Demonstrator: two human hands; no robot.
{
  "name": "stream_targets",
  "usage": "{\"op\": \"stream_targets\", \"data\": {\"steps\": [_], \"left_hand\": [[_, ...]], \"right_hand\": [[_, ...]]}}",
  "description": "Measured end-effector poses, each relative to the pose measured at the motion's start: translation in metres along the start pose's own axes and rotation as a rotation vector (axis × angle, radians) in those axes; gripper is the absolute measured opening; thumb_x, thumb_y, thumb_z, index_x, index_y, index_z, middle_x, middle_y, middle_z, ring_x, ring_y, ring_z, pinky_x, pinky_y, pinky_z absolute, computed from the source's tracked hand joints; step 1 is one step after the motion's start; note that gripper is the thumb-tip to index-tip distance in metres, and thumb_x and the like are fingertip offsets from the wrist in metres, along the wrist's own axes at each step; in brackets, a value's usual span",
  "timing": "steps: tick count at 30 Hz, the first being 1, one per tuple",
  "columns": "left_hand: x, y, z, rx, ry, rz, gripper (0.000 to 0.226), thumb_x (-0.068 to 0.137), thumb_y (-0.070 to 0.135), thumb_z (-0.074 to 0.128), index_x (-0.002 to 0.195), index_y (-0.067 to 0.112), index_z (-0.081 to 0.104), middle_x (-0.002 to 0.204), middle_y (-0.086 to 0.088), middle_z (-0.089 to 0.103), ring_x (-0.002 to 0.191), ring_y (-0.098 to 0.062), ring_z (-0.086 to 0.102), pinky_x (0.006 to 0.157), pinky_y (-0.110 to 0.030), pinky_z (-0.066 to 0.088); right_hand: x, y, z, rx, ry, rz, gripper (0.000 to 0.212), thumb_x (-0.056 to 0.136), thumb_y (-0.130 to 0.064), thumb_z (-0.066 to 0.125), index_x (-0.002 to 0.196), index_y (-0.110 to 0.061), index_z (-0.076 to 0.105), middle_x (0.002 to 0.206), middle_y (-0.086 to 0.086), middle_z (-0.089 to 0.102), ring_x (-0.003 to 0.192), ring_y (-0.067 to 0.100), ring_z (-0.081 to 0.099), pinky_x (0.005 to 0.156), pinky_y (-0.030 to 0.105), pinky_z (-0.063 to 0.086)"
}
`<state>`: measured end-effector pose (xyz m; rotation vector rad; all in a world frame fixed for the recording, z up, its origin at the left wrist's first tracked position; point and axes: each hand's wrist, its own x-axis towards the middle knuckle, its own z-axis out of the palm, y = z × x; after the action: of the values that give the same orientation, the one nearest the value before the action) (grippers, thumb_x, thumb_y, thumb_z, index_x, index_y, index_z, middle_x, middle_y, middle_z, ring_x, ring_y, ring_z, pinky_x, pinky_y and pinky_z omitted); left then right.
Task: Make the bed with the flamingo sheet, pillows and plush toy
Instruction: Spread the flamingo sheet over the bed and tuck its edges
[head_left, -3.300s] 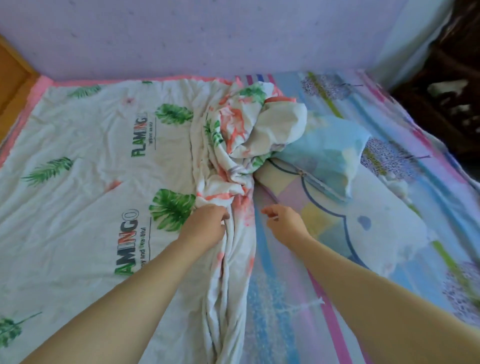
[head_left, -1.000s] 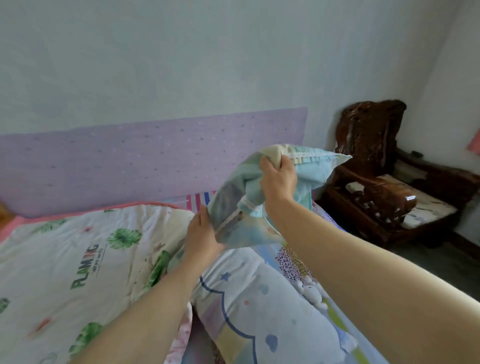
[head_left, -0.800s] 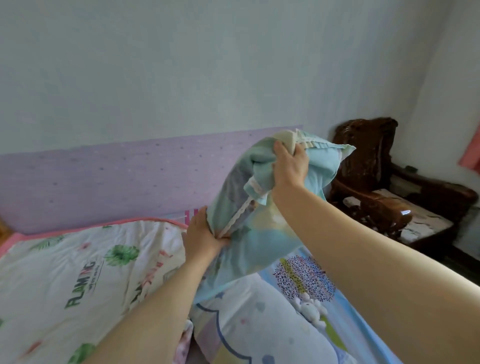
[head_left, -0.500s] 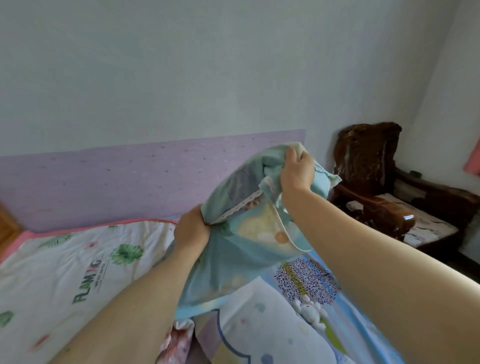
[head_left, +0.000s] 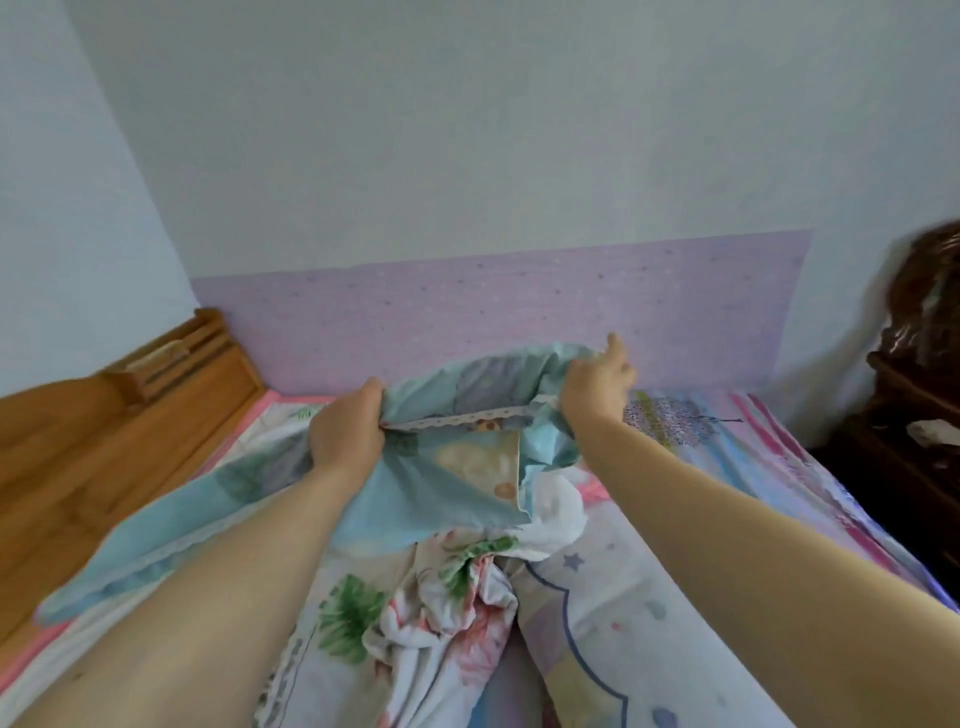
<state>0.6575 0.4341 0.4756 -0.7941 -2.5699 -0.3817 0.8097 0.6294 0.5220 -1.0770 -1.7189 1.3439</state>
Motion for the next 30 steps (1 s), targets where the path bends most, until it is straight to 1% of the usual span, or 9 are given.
{"op": "stream_targets", "data": {"steps": [3,6,8,10,12,15,18,24,30], "left_hand": [[-0.012,-0.059,-0.009,0.065,0.029,-0.064,0.018,0.078,0.002,0.048,0.091,0.014,0.049,0.088,-0.017,0.061,0.084,-0.038,0.059,0.062,-0.039,0.040],[-0.024,-0.111,-0.018,0.152,-0.003,-0.136,0.026,0.079,0.000,0.046,0.102,0.012,0.052,0.092,-0.017,0.063,0.088,-0.038,0.060,0.065,-0.040,0.043],[-0.034,-0.144,-0.019,0.182,-0.036,-0.184,0.026,0.079,-0.001,0.046,0.101,0.012,0.050,0.091,-0.017,0.063,0.088,-0.038,0.061,0.064,-0.038,0.041],[-0.046,-0.185,-0.020,0.219,-0.077,-0.247,0.023,0.079,-0.002,0.045,0.097,0.012,0.048,0.090,-0.016,0.063,0.086,-0.038,0.061,0.062,-0.037,0.039],[-0.056,-0.220,-0.017,0.244,-0.111,-0.269,0.024,0.077,-0.004,0.044,0.095,0.012,0.047,0.088,-0.015,0.063,0.085,-0.037,0.061,0.061,-0.037,0.038],[-0.068,-0.272,-0.011,0.270,-0.172,-0.304,0.026,0.076,-0.004,0.045,0.095,0.013,0.047,0.087,-0.013,0.063,0.085,-0.036,0.061,0.058,-0.035,0.035],[-0.077,-0.321,0.001,0.278,-0.177,-0.344,0.024,0.077,-0.004,0.045,0.093,0.014,0.046,0.084,-0.012,0.063,0.083,-0.037,0.061,0.057,-0.036,0.034],[-0.085,-0.404,0.029,0.324,-0.124,-0.437,0.016,0.087,0.000,0.045,0.094,0.014,0.048,0.082,-0.011,0.065,0.080,-0.035,0.063,0.054,-0.033,0.032],[-0.104,-0.443,0.057,0.375,-0.008,-0.371,0.022,0.061,-0.004,0.064,0.070,0.011,0.051,0.049,-0.009,0.052,0.041,-0.031,0.052,0.041,-0.026,0.023]], "right_hand": [[-0.029,0.005,0.058,-0.278,-0.233,-0.089,0.064,0.092,-0.008,0.041,0.148,-0.030,0.022,0.152,0.017,0.014,0.137,0.036,0.025,0.104,0.040,0.032],[-0.053,0.014,0.109,-0.685,-0.371,-0.246,0.066,0.089,-0.023,0.048,0.148,-0.026,0.019,0.157,0.020,-0.013,0.144,0.037,-0.016,0.115,0.054,0.000],[-0.066,0.019,0.142,-0.878,-0.428,-0.466,0.074,0.087,-0.041,0.053,0.149,-0.022,0.017,0.157,0.016,-0.016,0.142,0.036,-0.023,0.113,0.058,-0.005],[-0.091,0.021,0.188,-0.967,-0.557,-0.696,0.086,0.082,-0.051,0.059,0.150,-0.025,0.013,0.159,0.010,0.000,0.144,0.034,-0.018,0.112,0.060,-0.006],[-0.118,0.026,0.229,-0.963,-0.640,-0.818,0.085,0.084,-0.038,0.063,0.150,-0.028,0.012,0.157,0.004,0.016,0.146,0.032,-0.011,0.112,0.060,-0.009],[-0.146,0.039,0.294,-0.938,-0.638,-0.853,0.075,0.087,-0.015,0.056,0.149,-0.032,0.017,0.152,0.000,0.030,0.147,0.032,-0.003,0.113,0.059,-0.010],[-0.162,0.051,0.352,-0.907,-0.648,-0.851,0.062,0.087,-0.011,0.055,0.139,-0.038,0.034,0.146,-0.004,0.040,0.147,0.029,0.007,0.113,0.059,-0.011],[-0.187,0.061,0.449,-0.892,-0.776,-0.865,0.067,0.087,-0.001,0.054,0.139,-0.038,0.034,0.149,-0.006,0.034,0.147,0.027,0.001,0.114,0.059,-0.010],[-0.191,0.091,0.495,-0.889,-0.837,-0.867,0.077,0.084,0.001,0.058,0.141,-0.042,0.031,0.151,-0.008,0.030,0.147,0.025,0.005,0.113,0.057,-0.012]]}}
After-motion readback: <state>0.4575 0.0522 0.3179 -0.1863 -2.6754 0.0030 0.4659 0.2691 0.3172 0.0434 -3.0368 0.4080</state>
